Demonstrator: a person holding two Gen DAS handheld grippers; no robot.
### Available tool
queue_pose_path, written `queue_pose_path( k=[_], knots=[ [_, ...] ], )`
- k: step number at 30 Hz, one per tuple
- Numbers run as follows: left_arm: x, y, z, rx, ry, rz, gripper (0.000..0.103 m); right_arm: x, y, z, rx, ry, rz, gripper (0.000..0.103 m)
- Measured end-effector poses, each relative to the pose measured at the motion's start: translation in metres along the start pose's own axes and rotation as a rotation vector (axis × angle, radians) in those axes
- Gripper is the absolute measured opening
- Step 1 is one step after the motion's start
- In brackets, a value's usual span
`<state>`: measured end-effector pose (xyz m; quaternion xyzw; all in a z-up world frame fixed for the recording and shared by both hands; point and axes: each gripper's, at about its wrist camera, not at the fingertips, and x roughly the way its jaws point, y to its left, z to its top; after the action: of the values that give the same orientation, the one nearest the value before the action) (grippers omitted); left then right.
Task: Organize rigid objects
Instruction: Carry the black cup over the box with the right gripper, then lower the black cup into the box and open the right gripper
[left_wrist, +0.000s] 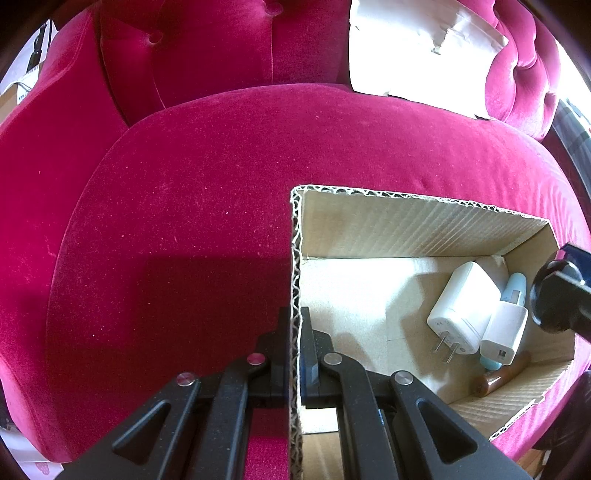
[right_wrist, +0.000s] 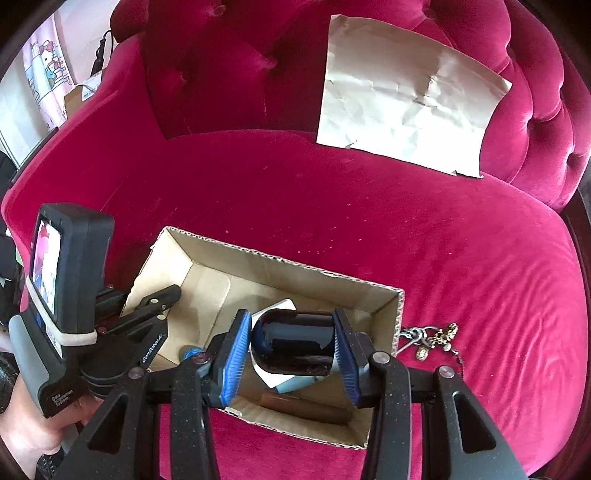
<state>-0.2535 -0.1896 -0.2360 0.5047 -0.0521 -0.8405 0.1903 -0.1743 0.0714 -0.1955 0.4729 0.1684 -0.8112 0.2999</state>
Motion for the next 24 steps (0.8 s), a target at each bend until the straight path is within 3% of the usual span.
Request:
queue_pose_path(
  k=[24],
  knots=[
    [0.0009,-0.0023,0.0011,-0.002,0.0,0.003,0.003,0.0096,0.003,0.0019,0.029,-0.003,0.025,0.048]
  ],
)
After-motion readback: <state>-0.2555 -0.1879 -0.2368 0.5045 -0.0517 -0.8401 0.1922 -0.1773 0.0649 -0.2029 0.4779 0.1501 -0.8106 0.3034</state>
